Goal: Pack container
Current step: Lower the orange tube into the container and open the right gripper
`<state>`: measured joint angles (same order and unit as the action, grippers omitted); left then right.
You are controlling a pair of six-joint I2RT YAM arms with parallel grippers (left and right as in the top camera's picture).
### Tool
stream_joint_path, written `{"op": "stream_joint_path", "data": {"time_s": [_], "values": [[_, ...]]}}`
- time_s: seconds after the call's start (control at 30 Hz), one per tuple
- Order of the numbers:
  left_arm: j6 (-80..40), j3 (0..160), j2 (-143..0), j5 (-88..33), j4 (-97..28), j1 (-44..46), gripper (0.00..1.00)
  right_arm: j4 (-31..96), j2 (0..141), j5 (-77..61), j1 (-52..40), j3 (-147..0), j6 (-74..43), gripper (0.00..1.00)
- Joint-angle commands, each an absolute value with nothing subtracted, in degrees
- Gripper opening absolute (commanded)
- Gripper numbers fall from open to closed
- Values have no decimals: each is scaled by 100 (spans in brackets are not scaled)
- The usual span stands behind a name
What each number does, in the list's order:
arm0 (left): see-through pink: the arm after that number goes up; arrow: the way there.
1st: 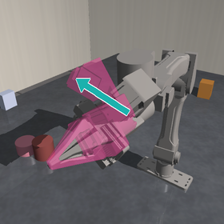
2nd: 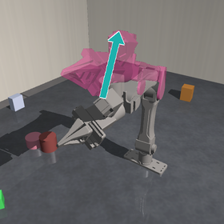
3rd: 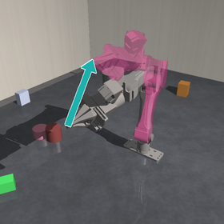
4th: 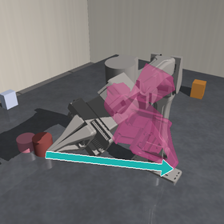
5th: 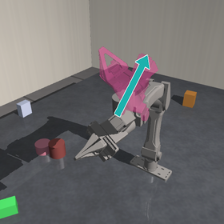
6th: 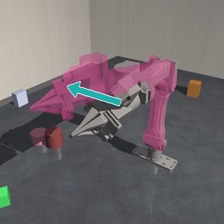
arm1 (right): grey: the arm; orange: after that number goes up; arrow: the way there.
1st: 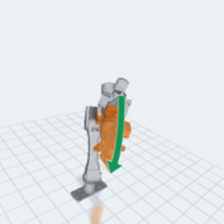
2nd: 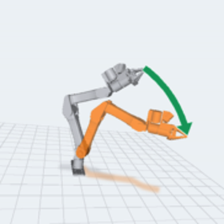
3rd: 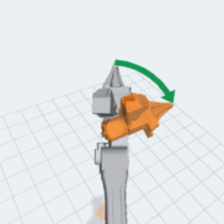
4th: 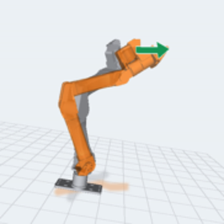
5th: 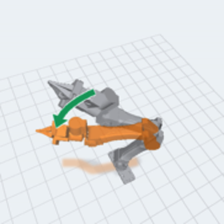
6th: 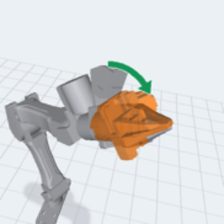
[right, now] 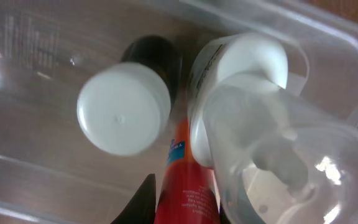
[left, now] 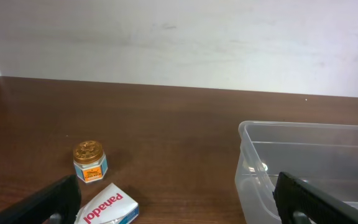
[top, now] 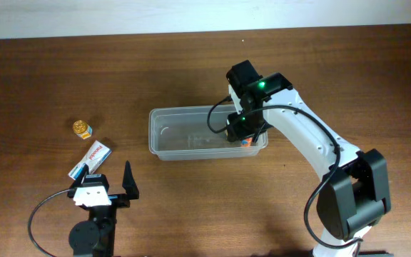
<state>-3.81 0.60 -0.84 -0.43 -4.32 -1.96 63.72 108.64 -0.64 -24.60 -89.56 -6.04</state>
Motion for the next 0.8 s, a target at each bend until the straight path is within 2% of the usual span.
{"op": "stream_joint_path", "data": {"time_s": [0.0, 0.13, 0.77], "values": [[-272, 49, -30, -21, -475, -213, 100, 6296, 10750, 71, -2512, -8901, -648, 17], [-272, 47, -30, -23, -475, -215, 100, 6296, 10750, 71, -2512, -8901, -648, 17], [-272, 49, -30, -21, -475, -213, 100, 6425, 10750, 69, -2512, -8901, -646, 35]]}}
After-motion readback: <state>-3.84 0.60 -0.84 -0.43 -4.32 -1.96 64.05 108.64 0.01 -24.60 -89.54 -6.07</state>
